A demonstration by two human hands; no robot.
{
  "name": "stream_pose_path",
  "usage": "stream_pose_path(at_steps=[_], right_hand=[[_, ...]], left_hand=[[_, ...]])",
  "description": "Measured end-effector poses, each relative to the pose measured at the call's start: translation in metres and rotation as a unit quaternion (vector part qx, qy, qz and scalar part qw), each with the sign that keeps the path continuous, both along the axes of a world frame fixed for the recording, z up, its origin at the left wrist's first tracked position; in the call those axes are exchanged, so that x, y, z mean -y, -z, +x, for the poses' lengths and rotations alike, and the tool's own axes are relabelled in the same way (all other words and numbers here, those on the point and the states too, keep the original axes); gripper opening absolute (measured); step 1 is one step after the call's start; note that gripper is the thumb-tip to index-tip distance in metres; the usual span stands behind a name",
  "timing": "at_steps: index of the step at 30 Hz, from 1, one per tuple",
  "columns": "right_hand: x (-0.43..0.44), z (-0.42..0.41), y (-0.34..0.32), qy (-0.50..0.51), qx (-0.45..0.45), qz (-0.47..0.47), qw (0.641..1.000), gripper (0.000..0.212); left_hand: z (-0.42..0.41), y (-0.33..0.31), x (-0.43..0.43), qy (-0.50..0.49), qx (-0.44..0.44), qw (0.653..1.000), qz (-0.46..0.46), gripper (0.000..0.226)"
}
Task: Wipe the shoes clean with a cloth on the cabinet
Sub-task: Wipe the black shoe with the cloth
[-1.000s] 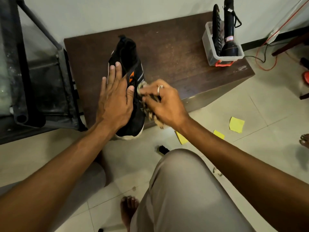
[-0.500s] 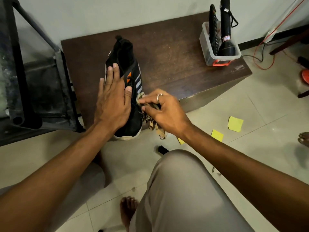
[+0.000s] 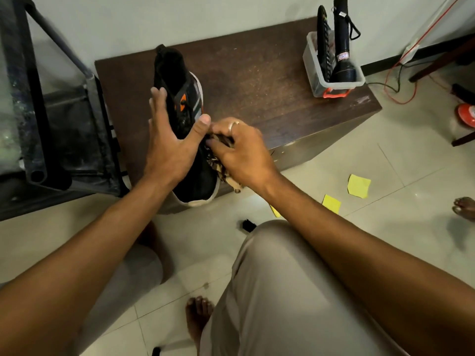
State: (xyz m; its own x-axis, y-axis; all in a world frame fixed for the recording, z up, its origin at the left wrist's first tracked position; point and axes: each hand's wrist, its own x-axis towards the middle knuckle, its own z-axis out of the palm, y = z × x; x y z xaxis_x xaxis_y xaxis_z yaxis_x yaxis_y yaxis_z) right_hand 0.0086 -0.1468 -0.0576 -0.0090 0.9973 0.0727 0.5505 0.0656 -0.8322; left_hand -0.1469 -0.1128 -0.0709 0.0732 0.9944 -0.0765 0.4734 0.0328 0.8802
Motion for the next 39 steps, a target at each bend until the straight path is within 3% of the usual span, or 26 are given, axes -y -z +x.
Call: stream_pose_path(at_steps=[4,11,15,20,23,30,35,39], right_hand=[[-0.008,-0.012,-0.010,-0.080,0.116,0.010,0.990,0.012],[0.018,-0.019,-0.003,-0.122,0.105,0.037,0.986,0.025],[0.021,-0.008,0.005,-0.114,0.084,0.061,0.988,0.023],[-0.016,-0.022,0.009,-0.006,0.110,0.164,0.980,0.019],[-0.024,-0.026,0.005,0.032,0.091,0.129,0.987,0.017],[0.033,0.001,-0.005,-0.158,0.046,-0.038,0.986,0.021],[0.025,-0.012,-0.011,-0.095,0.024,0.058,0.994,0.021],[0.036,-0.023,-0.011,-0.118,0.041,0.057,0.991,0.022]], left_hand=[[-0.004,-0.006,-0.007,-0.023,0.089,0.996,-0.006,0.081],[-0.013,-0.009,-0.008,-0.016,0.082,0.996,0.043,0.047],[-0.014,-0.005,-0.011,-0.011,0.098,0.995,0.030,0.045],[-0.018,-0.002,-0.014,-0.004,0.105,0.994,0.029,0.045],[-0.018,-0.001,-0.014,-0.001,0.110,0.993,0.033,0.045],[-0.016,0.001,-0.009,0.000,0.102,0.993,0.057,0.047],[-0.018,0.000,-0.010,0.000,0.110,0.993,0.050,0.048],[-0.020,0.004,-0.010,0.015,0.110,0.993,0.043,0.051]])
